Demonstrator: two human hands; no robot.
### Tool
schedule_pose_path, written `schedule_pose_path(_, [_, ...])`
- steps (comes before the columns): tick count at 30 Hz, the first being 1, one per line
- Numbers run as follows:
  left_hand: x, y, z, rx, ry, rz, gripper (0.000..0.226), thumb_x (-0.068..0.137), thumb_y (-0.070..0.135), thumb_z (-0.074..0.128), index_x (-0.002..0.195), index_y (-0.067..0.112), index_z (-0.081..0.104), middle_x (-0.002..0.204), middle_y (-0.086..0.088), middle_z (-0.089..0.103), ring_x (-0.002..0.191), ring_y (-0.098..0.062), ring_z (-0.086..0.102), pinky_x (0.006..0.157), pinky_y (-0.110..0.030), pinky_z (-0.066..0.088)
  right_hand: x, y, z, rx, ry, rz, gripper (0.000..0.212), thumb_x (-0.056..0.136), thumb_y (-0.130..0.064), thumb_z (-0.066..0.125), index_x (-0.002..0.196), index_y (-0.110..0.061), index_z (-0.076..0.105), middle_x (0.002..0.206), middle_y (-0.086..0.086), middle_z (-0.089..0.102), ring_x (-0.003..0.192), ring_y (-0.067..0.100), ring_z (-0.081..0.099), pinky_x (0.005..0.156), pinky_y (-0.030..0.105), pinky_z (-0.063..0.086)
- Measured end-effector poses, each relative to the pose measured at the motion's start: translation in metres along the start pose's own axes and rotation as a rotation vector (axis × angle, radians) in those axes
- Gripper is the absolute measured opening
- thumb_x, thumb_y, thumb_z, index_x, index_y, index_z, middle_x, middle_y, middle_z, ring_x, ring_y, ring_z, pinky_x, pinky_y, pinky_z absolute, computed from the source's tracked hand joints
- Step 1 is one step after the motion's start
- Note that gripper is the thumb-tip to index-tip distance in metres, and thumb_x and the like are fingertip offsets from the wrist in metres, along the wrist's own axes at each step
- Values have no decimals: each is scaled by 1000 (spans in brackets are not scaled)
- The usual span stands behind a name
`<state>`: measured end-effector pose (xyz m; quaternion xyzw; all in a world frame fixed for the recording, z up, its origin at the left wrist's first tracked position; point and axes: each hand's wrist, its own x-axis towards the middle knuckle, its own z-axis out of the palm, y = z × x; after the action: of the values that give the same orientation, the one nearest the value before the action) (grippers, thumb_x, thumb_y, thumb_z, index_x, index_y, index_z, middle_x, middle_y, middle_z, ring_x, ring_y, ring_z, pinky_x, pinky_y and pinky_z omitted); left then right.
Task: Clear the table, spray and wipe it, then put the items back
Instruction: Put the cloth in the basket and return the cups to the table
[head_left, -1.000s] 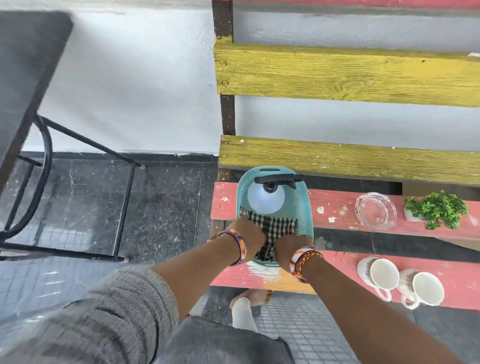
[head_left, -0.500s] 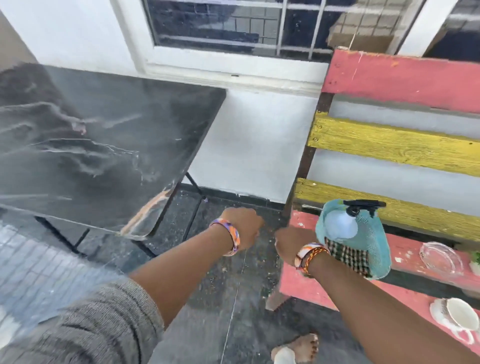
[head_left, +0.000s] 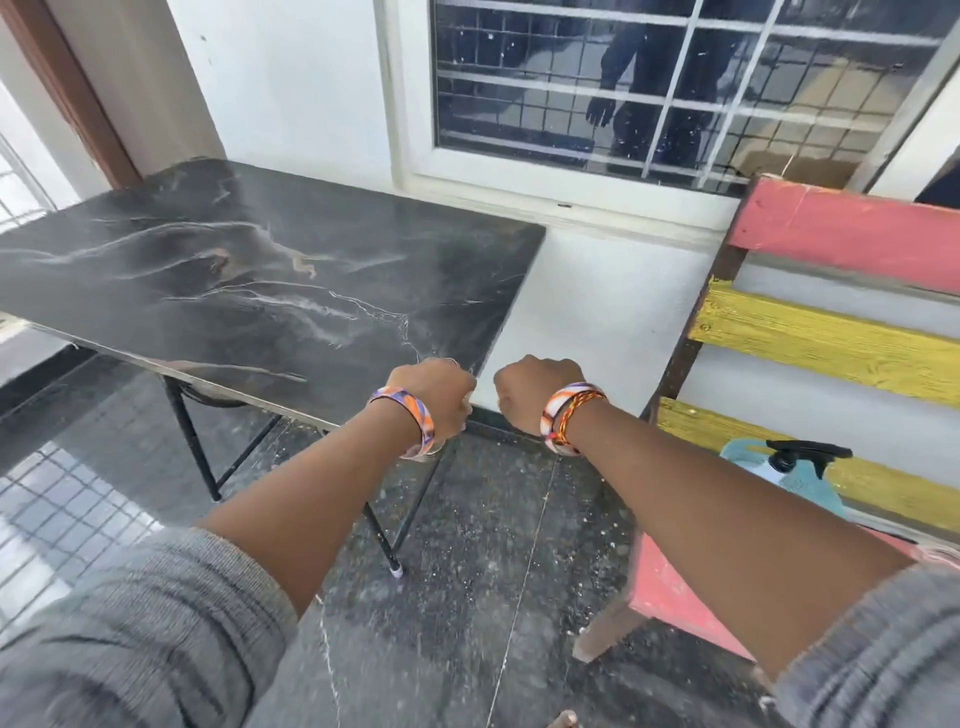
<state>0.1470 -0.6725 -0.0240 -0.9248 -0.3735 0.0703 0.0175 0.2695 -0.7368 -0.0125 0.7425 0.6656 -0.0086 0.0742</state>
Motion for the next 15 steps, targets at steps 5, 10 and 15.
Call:
schedule_pose_path(5, [20,-10,-8,-1,-3,-8,32,89,26,52,120,23,58,119,-4,60,113,-27,57,77,-34,49,22,1,-4,6,24,-27,22,92,-20,46,105,-12,63,104,11,67,95,32,63,69,29,37])
schedule_pose_path(10, [49,-16,-13,-16,-4,-24,33,92,26,43,121,20,57,122,-5,58,115,-27,56,79,-35,48,46,20,-8,1,54,-65,25,95,-21,41,107,-12,61,106,11,67,96,31,62,70,29,36])
schedule_pose_path(15, [67,-25,-21,-43,22,-48,31,93,29,39,114,19,61,116,-6,61,109,-28,58,72,-32,46,64,33,-15,21,48,-74,27,96,-20,41,113,-15,60,112,11,65,102,33,61,73,29,36])
